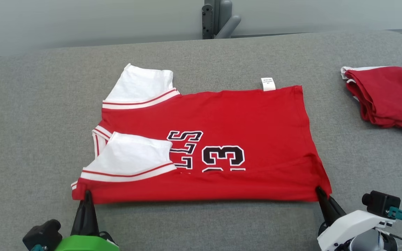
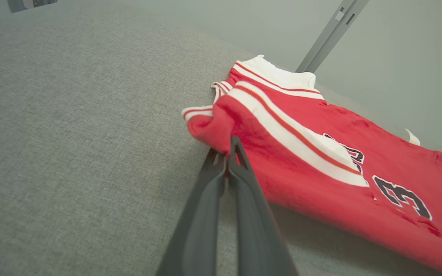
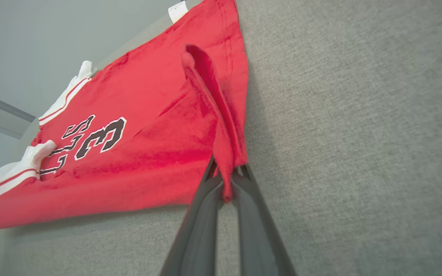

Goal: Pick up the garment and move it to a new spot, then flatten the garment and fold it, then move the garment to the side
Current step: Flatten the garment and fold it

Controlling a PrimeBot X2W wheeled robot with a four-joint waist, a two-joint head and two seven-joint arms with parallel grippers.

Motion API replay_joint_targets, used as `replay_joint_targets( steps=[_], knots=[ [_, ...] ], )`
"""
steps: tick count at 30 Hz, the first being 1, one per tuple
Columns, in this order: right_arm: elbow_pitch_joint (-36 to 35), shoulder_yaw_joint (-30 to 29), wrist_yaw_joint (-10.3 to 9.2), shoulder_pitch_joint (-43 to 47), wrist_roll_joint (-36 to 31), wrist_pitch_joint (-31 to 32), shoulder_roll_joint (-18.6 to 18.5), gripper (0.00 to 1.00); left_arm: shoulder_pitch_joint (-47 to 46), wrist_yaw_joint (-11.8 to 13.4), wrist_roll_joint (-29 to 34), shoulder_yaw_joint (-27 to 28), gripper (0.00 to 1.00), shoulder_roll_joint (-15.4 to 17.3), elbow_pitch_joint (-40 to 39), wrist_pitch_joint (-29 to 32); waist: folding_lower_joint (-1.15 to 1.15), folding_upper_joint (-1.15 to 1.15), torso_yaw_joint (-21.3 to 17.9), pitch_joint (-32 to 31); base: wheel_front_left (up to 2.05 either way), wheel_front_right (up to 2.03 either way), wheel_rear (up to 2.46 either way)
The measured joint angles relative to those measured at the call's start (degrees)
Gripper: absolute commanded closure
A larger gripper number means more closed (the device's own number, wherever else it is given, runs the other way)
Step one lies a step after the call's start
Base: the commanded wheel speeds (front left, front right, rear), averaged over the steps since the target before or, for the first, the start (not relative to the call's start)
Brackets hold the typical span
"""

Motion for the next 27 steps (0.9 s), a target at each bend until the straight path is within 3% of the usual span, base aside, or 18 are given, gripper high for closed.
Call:
replay_joint_targets(
  steps=[10,11,13,14,16,17,27],
  knots=[
    [-3.0,-1.8,0.00,4.3,-0.8,2.3,0.9,1.00,4.5,1.8,-0.3,-1.1,1.00,0.0,-1.0,1.2,0.00,0.00,-1.1,0.5,0.00,0.00,0.00],
    [-2.7,-1.8,0.00,4.3,-0.8,1.9,0.9,0.94,4.5,1.9,-0.3,-1.3,1.00,0.0,-0.8,1.2,0.00,0.00,-1.2,0.4,0.00,0.00,0.00],
    [-2.1,-2.0,0.00,4.3,-0.8,1.4,1.0,0.29,4.5,1.9,-0.3,-1.7,1.00,0.0,-0.3,1.7,0.00,0.00,-1.4,0.3,0.00,0.00,0.00],
    [-1.8,-2.3,0.01,4.3,-1.0,1.4,1.0,0.00,4.5,1.9,-0.3,-1.8,0.81,0.0,-0.1,1.7,0.00,0.00,-1.5,0.3,0.00,0.00,0.00],
    [-1.3,-3.1,0.00,4.3,-1.8,1.1,1.0,0.00,4.5,1.9,0.7,-2.4,0.20,0.5,0.0,1.5,0.00,0.00,-1.7,0.2,0.00,0.00,0.00],
    [-1.2,-3.7,-0.03,4.4,-1.8,0.9,0.9,0.00,4.4,1.9,0.9,-2.5,0.00,0.8,0.1,1.5,0.00,0.00,-1.8,0.2,0.00,0.00,0.00],
    [-2.8,-8.0,-0.03,4.2,-5.3,-0.2,0.9,0.00,1.8,2.3,2.4,-2.4,0.00,4.6,-2.0,2.4,0.00,0.00,-3.0,1.0,0.00,0.00,0.00]
  ],
)
